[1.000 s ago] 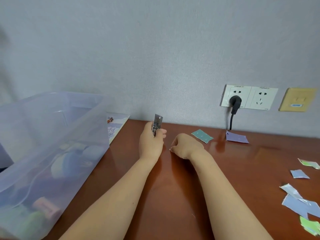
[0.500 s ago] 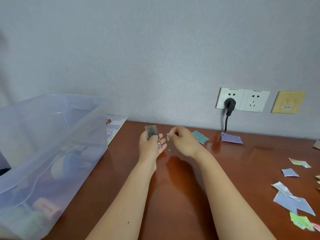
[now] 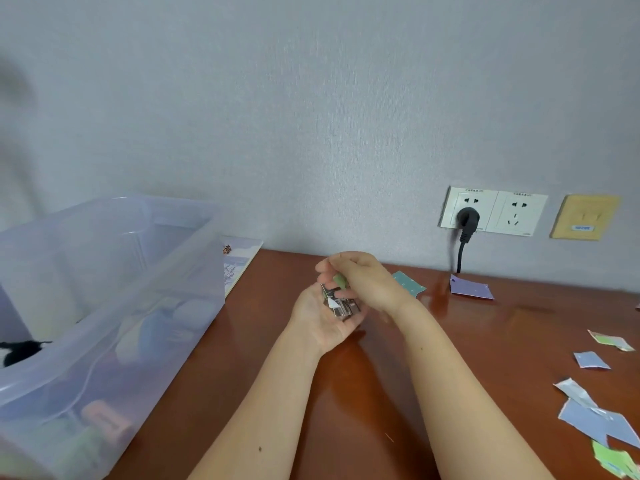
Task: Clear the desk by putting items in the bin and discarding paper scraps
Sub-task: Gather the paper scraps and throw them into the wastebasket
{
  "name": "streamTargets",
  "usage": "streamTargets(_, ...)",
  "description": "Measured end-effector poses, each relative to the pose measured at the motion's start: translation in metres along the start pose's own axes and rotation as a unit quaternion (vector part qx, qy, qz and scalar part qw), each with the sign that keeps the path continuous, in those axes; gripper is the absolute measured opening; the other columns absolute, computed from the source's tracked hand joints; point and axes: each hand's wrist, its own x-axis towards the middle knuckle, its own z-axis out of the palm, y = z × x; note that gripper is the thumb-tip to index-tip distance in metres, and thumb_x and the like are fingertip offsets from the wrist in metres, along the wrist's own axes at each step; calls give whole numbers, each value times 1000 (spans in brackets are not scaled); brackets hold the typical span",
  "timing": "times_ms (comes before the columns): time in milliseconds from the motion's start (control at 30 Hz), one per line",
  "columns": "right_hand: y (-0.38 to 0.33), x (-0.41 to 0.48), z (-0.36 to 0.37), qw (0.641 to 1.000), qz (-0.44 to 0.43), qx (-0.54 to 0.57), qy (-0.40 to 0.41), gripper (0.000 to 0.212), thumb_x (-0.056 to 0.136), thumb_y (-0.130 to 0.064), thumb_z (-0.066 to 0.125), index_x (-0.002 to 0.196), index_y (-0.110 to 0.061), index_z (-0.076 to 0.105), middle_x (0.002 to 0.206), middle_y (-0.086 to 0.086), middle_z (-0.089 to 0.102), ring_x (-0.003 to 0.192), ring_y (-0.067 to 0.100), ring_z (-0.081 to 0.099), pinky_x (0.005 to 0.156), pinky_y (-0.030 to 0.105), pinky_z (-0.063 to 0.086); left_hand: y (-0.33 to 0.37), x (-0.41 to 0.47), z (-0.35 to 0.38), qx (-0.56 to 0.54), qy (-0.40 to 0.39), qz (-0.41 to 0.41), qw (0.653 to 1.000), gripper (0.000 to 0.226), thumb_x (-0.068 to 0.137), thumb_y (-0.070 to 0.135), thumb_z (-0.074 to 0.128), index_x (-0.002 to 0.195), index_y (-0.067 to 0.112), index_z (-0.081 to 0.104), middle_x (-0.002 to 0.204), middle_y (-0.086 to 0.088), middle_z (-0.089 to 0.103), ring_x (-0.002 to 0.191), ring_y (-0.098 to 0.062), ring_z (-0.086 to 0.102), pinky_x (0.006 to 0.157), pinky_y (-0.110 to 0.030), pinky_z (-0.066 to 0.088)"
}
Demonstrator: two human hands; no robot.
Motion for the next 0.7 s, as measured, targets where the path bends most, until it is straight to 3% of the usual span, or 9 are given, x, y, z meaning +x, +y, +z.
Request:
streamTargets(67,-1,-2,0,1000,3,-10,-22,30,103,-23,42,105,-10,70,98,1,72,95,11,66,90,32,52,0,-4,2,9,5,3,1000,34,102,19,34,106,4,65,91,-15,70,88,-27,67,97,-44,49)
streamTargets(167,0,-1,-1,1000,1,-15,-14,28,102,-21,43,101,-13,69,100,1,73,99,11,67,86,33,55,0,-2,-1,-6,11,0,1000,33,101,18,34,98,4,64,84,-14,68,76,-25,66,92,-40,52)
streamTargets(267,4,1,-4,998,-21,22,59,24,100,-15,45,95,-10,67,88,7,71,74,15,65,54,25,55,2,5,-1,-47,38,16,998,28,101,15,33,96,6,60,79,-10,62,62,-20,59,69,-33,53)
streamTargets(333,13,6,-8,990,-46,-6,130,22,97,-12,47,88,-14,67,76,3,67,59,13,58,46,24,45,4,11,-2,-50,88,57,993,28,102,19,35,102,3,58,89,-13,62,72,-23,62,71,-38,53)
streamTargets(400,25,11,-13,980,-38,-129,149,23,92,-15,50,78,-25,65,69,-7,63,58,9,55,57,28,44,6,13,-4,-32,126,86,988,31,104,24,36,100,2,58,96,-14,62,84,-26,63,80,-41,51)
streamTargets(533,45,12,-8,941,68,-329,43,23,82,-15,54,67,-31,60,76,-5,66,75,17,64,76,35,55,7,10,-5,-27,146,106,983,27,103,22,40,100,2,58,89,-12,61,76,-24,61,76,-38,55)
streamTargets(600,47,11,-6,931,68,-355,53,23,80,-14,56,67,-33,59,87,-5,66,90,19,65,84,37,55,7,10,-5,-32,155,126,979,23,102,17,42,95,2,58,83,-12,59,69,-22,58,70,-35,55)
streamTargets(700,47,13,-7,927,61,-365,56,26,79,-11,59,65,-32,63,89,-5,71,90,17,66,84,36,56,9,10,-4,-48,172,148,973,18,100,12,45,88,5,57,79,-11,57,65,-20,55,63,-30,54)
